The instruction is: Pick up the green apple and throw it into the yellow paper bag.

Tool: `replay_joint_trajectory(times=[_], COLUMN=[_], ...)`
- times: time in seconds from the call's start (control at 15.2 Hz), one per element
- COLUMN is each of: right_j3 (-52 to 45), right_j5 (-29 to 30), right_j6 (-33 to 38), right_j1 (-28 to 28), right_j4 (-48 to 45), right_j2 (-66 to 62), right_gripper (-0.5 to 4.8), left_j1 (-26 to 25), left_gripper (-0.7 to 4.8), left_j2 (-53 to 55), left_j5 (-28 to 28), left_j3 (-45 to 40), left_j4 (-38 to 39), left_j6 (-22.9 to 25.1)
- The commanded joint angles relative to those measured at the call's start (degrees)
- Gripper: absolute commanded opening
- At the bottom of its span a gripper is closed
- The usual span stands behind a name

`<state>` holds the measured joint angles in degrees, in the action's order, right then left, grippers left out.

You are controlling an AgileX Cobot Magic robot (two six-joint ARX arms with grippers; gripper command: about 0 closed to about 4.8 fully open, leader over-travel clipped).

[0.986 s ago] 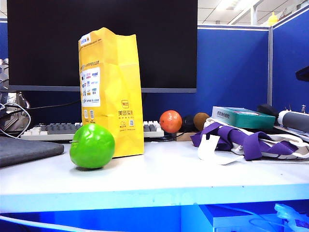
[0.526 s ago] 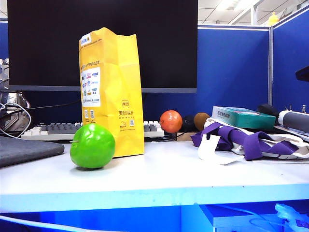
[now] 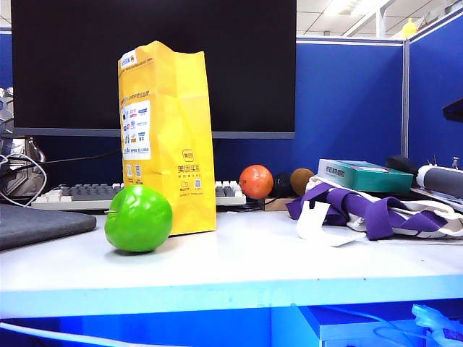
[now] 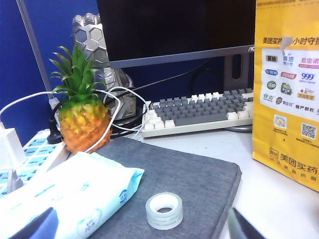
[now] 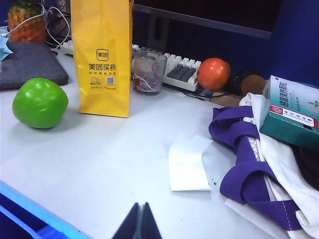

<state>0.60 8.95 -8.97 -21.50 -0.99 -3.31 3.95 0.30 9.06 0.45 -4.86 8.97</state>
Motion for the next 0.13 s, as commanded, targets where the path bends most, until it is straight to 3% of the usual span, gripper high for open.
replay_joint_trajectory(times=[0.07, 0.13], right_j3=[-0.48, -0.48], right_j5=[0.00, 0.00], right_j6=[0.15, 0.15], right_j1=[0.00, 0.00], right_j4=[-0.76, -0.76], right_j2=[0.04, 0.04], right_gripper=[-0.01, -0.01], left_j1=[-0.07, -0.07], left_gripper=[4.79, 4.79], left_j2=[-0.04, -0.04], left_j5=[-0.28, -0.28], left_j3=[0.04, 0.04], left_j4=[-0.35, -0.35], left_j6=[-0.22, -0.22])
